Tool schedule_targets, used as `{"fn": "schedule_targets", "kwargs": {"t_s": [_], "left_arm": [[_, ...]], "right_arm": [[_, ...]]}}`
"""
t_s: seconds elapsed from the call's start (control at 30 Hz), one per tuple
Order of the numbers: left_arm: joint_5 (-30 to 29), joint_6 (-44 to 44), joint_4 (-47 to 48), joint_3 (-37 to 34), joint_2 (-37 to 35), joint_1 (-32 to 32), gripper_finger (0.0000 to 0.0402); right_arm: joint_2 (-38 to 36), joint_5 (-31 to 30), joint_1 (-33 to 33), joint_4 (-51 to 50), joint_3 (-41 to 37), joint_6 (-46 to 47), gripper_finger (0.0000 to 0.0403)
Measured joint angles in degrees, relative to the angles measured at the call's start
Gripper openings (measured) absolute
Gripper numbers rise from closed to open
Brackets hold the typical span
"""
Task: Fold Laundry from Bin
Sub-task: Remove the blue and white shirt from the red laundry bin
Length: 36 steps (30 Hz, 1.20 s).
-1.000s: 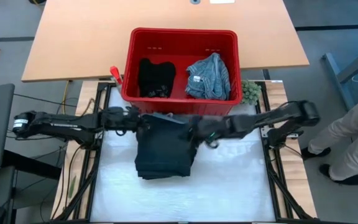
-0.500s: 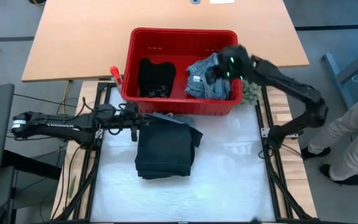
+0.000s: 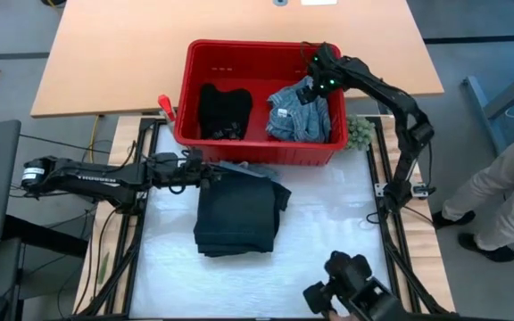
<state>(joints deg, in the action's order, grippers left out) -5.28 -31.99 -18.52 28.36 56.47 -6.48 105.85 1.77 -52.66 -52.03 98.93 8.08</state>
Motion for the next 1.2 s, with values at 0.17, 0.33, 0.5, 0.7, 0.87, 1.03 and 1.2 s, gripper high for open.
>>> {"fn": "schedule_targets", "kwargs": {"t_s": [0.17,0.33,0.5,0.7,0.87,1.03,1.2], "left_arm": [[0.0,2.3,1.0,0.0,-0.2,-0.7,0.0020],[0.2,2.2,3.5,0.0,-0.3,-2.2,0.0020],[3.4,1.5,7.1,0.0,-0.3,-3.2,0.0020],[6.6,0.7,9.5,0.0,-0.3,-3.4,0.0020],[9.6,0.6,10.8,0.0,-0.3,-3.4,0.0020],[11.7,0.6,11.5,0.0,-0.3,-3.4,0.0020],[11.9,1.7,11.4,-0.1,-0.2,-2.9,0.0020]], "right_arm": [[3.0,-3.8,1.6,-6.8,4.0,-0.4,0.0255],[3.2,-4.6,4.3,-8.8,4.3,1.1,0.0255],[6.7,-6.7,7.9,-11.9,4.2,3.4,0.0255],[10.0,-13.1,11.1,-15.6,4.1,5.4,0.0213],[6.8,-14.5,14.7,-14.2,7.2,3.6,0.0050],[0.7,-16.4,17.3,-15.1,16.7,4.9,0.0025],[-8.5,-17.3,22.5,-13.2,29.2,5.5,0.0015]]}}
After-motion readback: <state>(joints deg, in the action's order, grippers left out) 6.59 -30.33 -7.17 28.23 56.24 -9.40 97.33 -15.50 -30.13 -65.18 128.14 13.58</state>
